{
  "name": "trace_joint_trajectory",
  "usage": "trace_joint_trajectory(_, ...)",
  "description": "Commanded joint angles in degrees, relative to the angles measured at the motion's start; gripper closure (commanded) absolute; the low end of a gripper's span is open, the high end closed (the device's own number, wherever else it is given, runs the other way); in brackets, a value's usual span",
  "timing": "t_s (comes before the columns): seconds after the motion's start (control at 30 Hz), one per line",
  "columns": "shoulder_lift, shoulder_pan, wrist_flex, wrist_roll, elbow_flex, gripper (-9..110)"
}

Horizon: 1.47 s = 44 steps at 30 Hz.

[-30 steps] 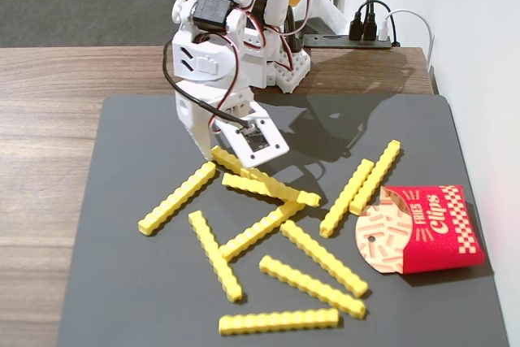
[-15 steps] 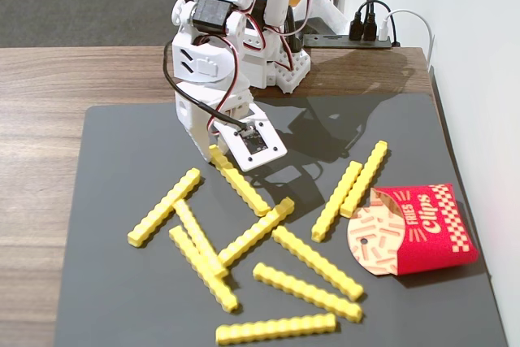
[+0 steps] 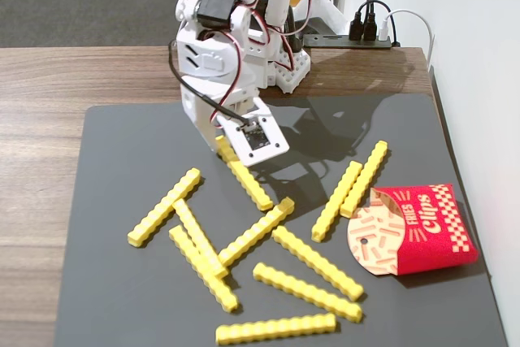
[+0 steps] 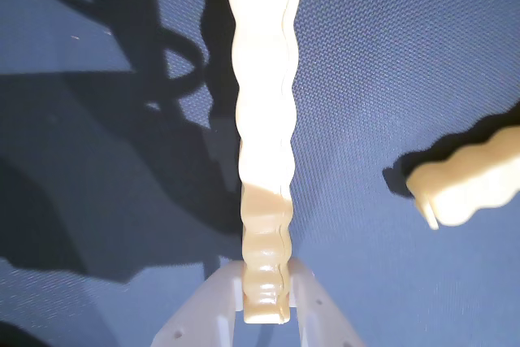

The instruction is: Grab a fry

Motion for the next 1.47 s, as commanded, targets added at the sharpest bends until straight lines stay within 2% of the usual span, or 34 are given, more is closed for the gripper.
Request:
trace_joint_trajectory(0.0, 4.2, -1.1, 2.9, 4.0, -3.3, 101)
trace_joint_trajectory(0.17, 9.8, -3.6, 6.5, 13.8, -4.1, 101)
trace_joint_trajectory(0.4, 12.7, -10.7, 11.8, 34.1, -11.1, 101)
trace_joint_trajectory(0.67, 11.7, -14.3, 20.8, 45.4, -22.1, 101)
trace_joint_trajectory(1.43, 13.3, -15.7, 24.7, 45.3, -22.5, 101)
